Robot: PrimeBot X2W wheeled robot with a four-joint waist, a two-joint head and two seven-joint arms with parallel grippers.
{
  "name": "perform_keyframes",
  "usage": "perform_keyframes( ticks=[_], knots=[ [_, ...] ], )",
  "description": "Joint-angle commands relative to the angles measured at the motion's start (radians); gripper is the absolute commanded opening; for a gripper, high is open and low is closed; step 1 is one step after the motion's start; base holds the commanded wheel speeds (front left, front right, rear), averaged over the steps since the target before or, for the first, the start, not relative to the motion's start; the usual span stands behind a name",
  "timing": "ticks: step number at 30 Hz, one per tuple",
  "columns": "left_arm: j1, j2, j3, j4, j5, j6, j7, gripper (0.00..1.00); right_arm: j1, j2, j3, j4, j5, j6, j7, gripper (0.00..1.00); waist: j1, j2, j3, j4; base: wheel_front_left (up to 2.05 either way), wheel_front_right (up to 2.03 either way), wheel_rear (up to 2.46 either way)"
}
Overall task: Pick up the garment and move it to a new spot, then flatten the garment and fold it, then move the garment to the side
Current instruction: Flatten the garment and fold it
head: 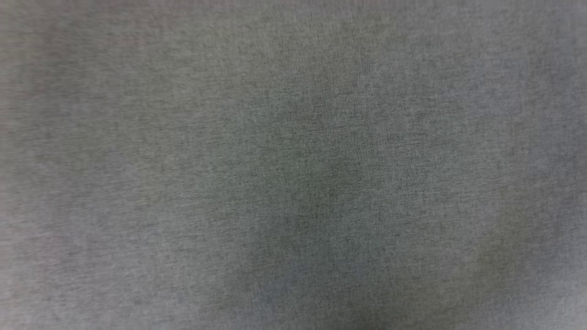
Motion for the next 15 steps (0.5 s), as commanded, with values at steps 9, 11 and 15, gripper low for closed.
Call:
perform_keyframes(
  ticks=[9,11,15],
  knots=[
    [-0.002,-0.008,0.010,0.112,-0.025,-0.035,-0.078,0.00,-0.051,0.003,0.139,0.127,0.100,-0.001,-0.085,0.00,-0.0002,-0.0001,0.072,-0.014,0.00,0.00,0.00],
    [0.028,-0.017,0.015,0.144,-0.039,-0.047,-0.105,0.00,-0.023,-0.003,0.173,0.156,0.126,-0.001,-0.101,0.00,-0.0002,-0.0001,0.058,-0.007,0.00,0.00,0.00],
    [0.120,-0.037,0.025,0.194,-0.073,-0.080,-0.154,0.00,0.057,-0.020,0.244,0.189,0.188,-0.001,-0.116,0.00,-0.0002,-0.0001,0.000,0.011,0.00,0.00,0.00]
  ],
)
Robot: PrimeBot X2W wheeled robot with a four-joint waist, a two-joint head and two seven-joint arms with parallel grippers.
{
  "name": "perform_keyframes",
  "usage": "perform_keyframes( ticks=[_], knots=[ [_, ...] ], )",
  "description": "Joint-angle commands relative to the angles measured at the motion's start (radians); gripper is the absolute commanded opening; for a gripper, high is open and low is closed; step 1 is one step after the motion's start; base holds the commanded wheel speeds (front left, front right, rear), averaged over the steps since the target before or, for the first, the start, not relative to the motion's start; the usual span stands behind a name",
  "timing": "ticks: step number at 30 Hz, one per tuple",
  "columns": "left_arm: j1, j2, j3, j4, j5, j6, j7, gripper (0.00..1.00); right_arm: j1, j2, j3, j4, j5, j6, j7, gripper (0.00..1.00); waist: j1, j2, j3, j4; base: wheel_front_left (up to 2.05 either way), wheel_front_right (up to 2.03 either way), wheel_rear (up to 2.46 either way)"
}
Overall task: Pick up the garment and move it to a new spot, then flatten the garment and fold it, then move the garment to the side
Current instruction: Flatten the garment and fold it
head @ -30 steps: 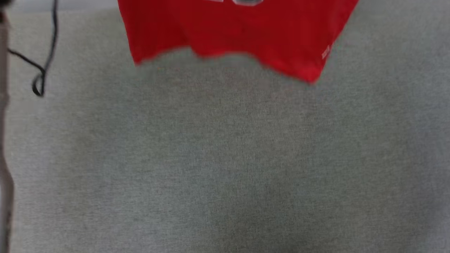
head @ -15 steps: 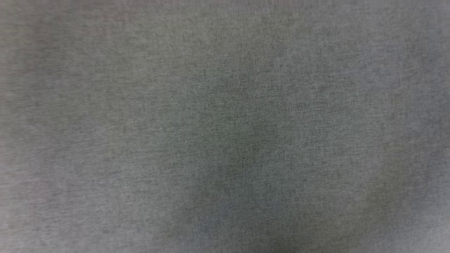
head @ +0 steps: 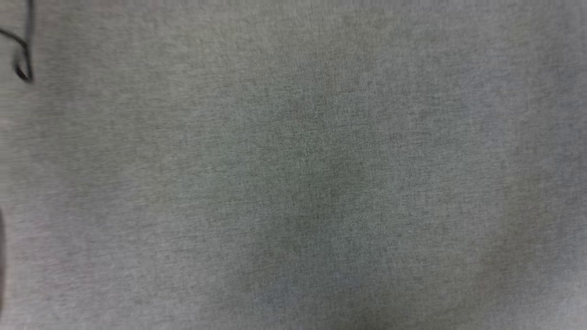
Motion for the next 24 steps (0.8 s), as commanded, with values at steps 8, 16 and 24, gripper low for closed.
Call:
perform_keyframes(
  ticks=[8,16,24],
  knots=[
    [0.370,-0.040,0.060,-0.030,-0.062,-0.039,-0.048,0.00,0.326,-0.081,0.087,-0.009,0.144,-0.001,0.003,0.00,-0.0001,-0.0001,-0.232,0.059,0.00,0.00,0.00],
    [0.909,-0.101,0.152,-0.252,-0.071,0.000,-0.049,0.00,0.765,-0.147,0.084,-0.081,0.213,-0.001,0.062,0.00,-0.0001,-0.0001,-0.457,0.083,0.00,0.00,0.00],
    [1.361,-0.111,0.142,-0.460,-0.068,0.104,0.008,0.00,1.177,-0.132,-0.017,-0.190,0.225,-0.001,0.132,0.00,-0.0001,-0.0001,-0.590,0.097,0.00,0.00,0.00]
  ],
)
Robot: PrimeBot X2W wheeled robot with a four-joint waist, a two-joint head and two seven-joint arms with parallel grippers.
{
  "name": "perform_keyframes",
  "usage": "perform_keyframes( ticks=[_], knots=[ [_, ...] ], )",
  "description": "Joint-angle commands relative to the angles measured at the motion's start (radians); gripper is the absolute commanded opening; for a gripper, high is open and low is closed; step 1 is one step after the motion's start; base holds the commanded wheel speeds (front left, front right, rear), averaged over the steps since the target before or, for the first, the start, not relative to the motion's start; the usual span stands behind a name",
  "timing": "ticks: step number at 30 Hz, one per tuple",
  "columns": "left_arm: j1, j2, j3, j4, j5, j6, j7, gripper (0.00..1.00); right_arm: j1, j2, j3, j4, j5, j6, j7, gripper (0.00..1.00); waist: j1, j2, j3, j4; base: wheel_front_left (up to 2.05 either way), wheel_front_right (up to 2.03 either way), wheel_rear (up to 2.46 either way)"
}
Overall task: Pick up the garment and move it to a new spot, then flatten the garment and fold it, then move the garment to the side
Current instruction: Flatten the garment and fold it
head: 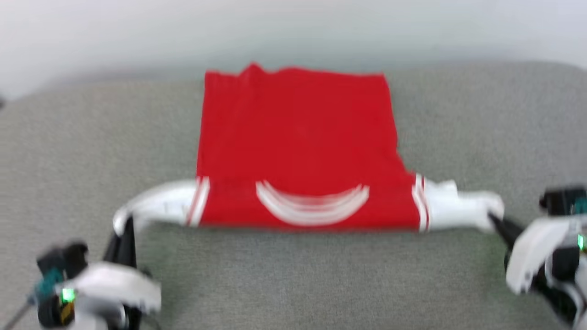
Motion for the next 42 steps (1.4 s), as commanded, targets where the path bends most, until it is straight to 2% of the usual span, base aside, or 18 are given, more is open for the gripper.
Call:
perform_keyframes(
  ticks=[1,6,10,11,12,13,14,19,22,25,31,34,42],
  knots=[
    [0.059,-0.001,0.002,-0.028,-0.006,0.018,0.013,0.00,0.065,0.007,-0.025,-0.019,-0.005,-0.002,0.012,0.00,0.0004,0.0000,-0.061,0.018,0.00,0.00,0.00],
    [0.265,-0.002,-0.031,-0.124,0.022,0.088,0.075,0.00,0.298,0.045,-0.134,-0.109,-0.049,-0.002,0.067,0.00,0.0004,0.0000,-0.107,0.031,0.00,0.00,0.00],
    [0.376,-0.006,-0.060,-0.176,0.036,0.127,0.103,0.00,0.478,0.110,-0.247,-0.190,-0.120,-0.002,0.142,0.00,0.0004,0.0000,-0.126,0.043,0.00,0.00,0.00],
    [0.393,-0.013,-0.061,-0.185,0.030,0.133,0.107,0.00,0.518,0.132,-0.275,-0.213,-0.144,-0.002,0.166,0.07,0.0004,0.0000,-0.126,0.044,0.00,0.00,0.00],
    [0.406,-0.017,-0.064,-0.195,0.029,0.136,0.107,0.00,0.556,0.156,-0.303,-0.236,-0.164,-0.002,0.192,0.54,0.0004,0.0000,-0.126,0.046,0.00,0.00,0.00],
    [0.415,-0.020,-0.069,-0.204,0.030,0.141,0.108,0.00,0.590,0.185,-0.334,-0.263,-0.172,-0.002,0.216,0.94,0.0004,0.0000,-0.126,0.048,0.00,0.00,0.00],
    [0.420,-0.024,-0.073,-0.214,0.028,0.141,0.110,0.00,0.614,0.207,-0.358,-0.296,-0.193,-0.002,0.236,1.00,0.0004,0.0000,-0.124,0.050,0.00,0.00,0.00],
    [0.408,-0.027,-0.081,-0.244,0.033,0.140,0.106,0.00,0.619,0.271,-0.461,-0.442,-0.268,-0.001,0.269,1.00,0.0004,0.0000,-0.107,0.055,0.00,0.00,0.00],
    [0.379,-0.024,-0.086,-0.270,0.041,0.141,0.105,0.00,0.551,0.325,-0.551,-0.518,-0.323,-0.001,0.252,1.00,0.0004,0.0000,-0.081,0.063,0.00,0.00,0.00],
    [0.342,-0.024,-0.098,-0.296,0.055,0.136,0.102,0.00,0.434,0.343,-0.607,-0.525,-0.359,-0.001,0.246,1.00,0.0004,0.0000,-0.035,0.081,0.00,0.00,0.00],
    [0.235,-0.037,-0.121,-0.344,0.087,0.122,0.074,0.00,0.095,0.310,-0.614,-0.383,-0.363,-0.001,0.267,1.00,0.0004,0.0000,0.094,0.132,0.00,0.00,0.00],
    [0.174,-0.048,-0.141,-0.372,0.104,0.111,0.061,0.00,-0.082,0.273,-0.602,-0.279,-0.355,-0.001,0.325,1.00,0.0004,0.0000,0.170,0.170,0.00,0.00,0.00],
    [0.033,-0.101,-0.211,-0.409,0.133,0.062,0.024,0.00,-0.466,0.204,-0.589,-0.035,-0.351,-0.001,0.596,1.00,0.0004,0.0000,0.327,0.275,0.00,0.00,0.00]
  ],
)
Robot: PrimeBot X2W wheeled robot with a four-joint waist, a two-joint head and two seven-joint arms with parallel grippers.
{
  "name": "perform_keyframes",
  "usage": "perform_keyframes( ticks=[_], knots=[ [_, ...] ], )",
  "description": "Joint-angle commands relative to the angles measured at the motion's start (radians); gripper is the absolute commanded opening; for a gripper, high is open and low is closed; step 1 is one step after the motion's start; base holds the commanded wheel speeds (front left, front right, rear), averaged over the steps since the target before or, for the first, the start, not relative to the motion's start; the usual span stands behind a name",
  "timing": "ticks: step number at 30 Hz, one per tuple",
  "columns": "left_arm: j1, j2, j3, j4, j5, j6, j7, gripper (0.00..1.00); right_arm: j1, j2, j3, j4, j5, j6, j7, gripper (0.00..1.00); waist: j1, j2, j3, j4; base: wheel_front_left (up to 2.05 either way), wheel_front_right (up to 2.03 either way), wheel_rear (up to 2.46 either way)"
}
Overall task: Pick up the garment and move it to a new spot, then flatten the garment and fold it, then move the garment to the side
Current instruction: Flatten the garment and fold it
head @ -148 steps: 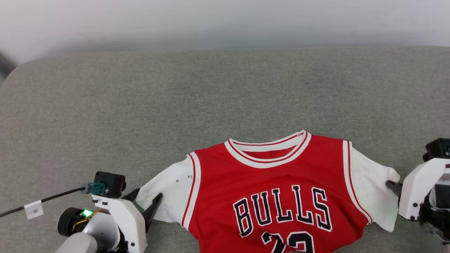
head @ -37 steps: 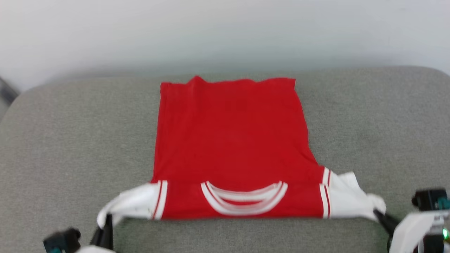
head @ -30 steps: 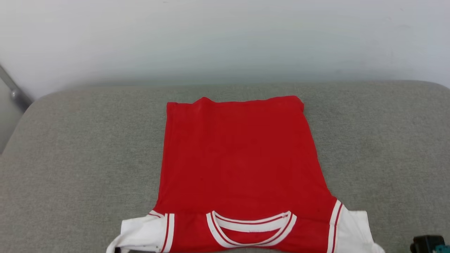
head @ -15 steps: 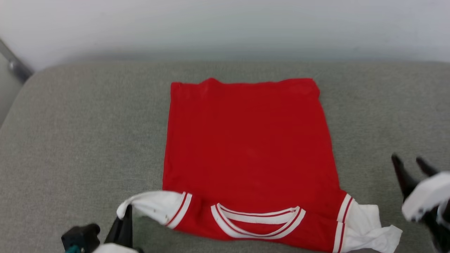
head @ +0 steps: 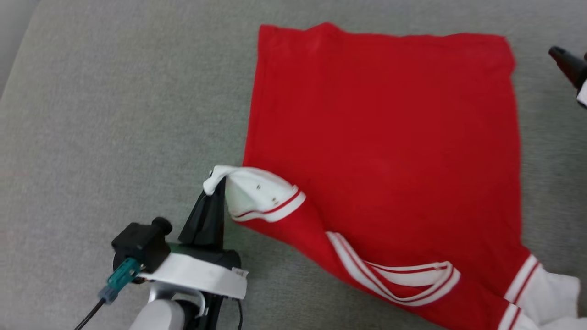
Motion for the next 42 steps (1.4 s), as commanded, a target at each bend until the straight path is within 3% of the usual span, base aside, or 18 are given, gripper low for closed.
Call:
perform_keyframes(
  ticks=[1,9,13,14,15,16,22,30,36,40,42],
  knots=[
    [-0.015,-0.003,-0.003,0.002,0.008,-0.004,-0.006,0.00,-0.024,-0.003,0.008,0.013,-0.008,0.000,0.019,1.00,-0.0003,0.0000,0.075,0.071,0.00,0.00,0.00],
    [-0.075,-0.042,-0.036,0.019,0.012,-0.030,-0.034,0.00,-0.169,-0.004,0.043,0.102,-0.063,0.000,0.214,1.00,-0.0003,0.0000,0.153,0.116,0.00,0.00,0.00],
    [-0.083,-0.049,-0.037,0.035,0.011,-0.034,-0.044,0.00,-0.143,0.010,0.050,0.163,-0.083,-0.001,0.304,1.00,-0.0003,0.0000,0.165,0.121,0.00,0.00,0.00],
    [-0.083,-0.049,-0.037,0.039,0.011,-0.034,-0.046,0.00,-0.133,0.015,0.048,0.174,-0.087,-0.001,0.323,0.38,-0.0003,0.0000,0.164,0.121,0.00,0.00,0.00],
    [-0.083,-0.049,-0.037,0.042,0.011,-0.035,-0.047,0.00,-0.127,0.017,0.047,0.180,-0.091,-0.001,0.336,0.13,-0.0003,0.0000,0.162,0.122,0.00,0.00,0.00],
    [-0.084,-0.049,-0.037,0.046,0.010,-0.036,-0.049,0.00,-0.122,0.019,0.046,0.182,-0.092,-0.001,0.347,0.00,-0.0003,0.0000,0.159,0.122,0.00,0.00,0.00],
    [-0.067,-0.041,-0.031,0.064,0.006,-0.028,-0.049,0.00,-0.135,-0.009,0.065,0.120,-0.078,0.000,0.325,0.00,-0.0003,0.0000,0.120,0.107,0.00,0.00,0.00],
    [-0.008,-0.011,-0.011,0.114,-0.010,-0.008,-0.035,0.00,-0.065,-0.126,0.175,-0.032,-0.024,-0.001,0.264,0.00,-0.0003,0.0000,-0.032,0.063,0.00,0.00,0.00],
    [0.075,0.026,0.017,0.140,-0.030,0.019,-0.008,0.00,0.165,-0.232,0.202,-0.175,0.054,-0.001,0.273,0.00,-0.0003,0.0000,-0.186,-0.001,0.00,0.00,0.00],
    [0.129,0.052,0.041,0.146,-0.050,0.037,0.011,0.00,0.380,-0.267,0.166,-0.274,0.091,-0.001,0.308,0.00,-0.0003,0.0000,-0.263,-0.063,0.00,0.00,0.00],
    [0.157,0.065,0.052,0.148,-0.056,0.045,0.020,0.00,0.496,-0.252,0.136,-0.317,0.106,-0.001,0.321,0.00,-0.0003,0.0000,-0.298,-0.097,0.00,0.00,0.00]
  ],
)
